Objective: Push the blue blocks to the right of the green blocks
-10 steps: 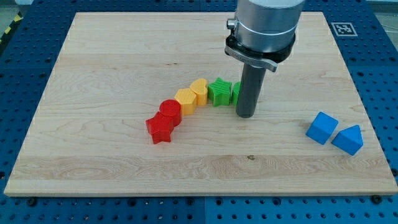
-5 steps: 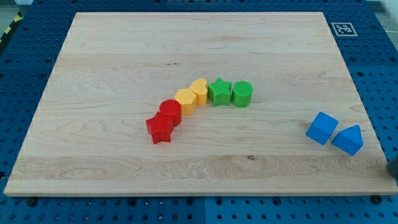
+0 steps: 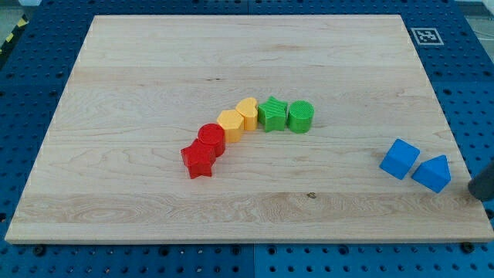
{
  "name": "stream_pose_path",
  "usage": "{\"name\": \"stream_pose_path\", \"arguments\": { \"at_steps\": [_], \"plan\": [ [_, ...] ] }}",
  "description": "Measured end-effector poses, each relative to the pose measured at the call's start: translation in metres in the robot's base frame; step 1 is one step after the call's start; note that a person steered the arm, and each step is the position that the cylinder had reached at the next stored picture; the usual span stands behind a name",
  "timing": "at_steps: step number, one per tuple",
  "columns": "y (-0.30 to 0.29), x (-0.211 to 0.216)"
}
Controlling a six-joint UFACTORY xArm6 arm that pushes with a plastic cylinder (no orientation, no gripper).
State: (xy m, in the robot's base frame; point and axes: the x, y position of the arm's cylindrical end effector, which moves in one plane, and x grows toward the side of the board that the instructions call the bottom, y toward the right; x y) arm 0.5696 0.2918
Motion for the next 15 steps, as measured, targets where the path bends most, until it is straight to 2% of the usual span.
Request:
{"name": "stream_pose_path", "arguments": {
  "at_steps": [3,8,10,15],
  "plan": [
    [-0.076,-0.026],
    [-0.118,-0.060],
    [-0.118,-0.057],
    [-0.161,-0.072]
  ]
}}
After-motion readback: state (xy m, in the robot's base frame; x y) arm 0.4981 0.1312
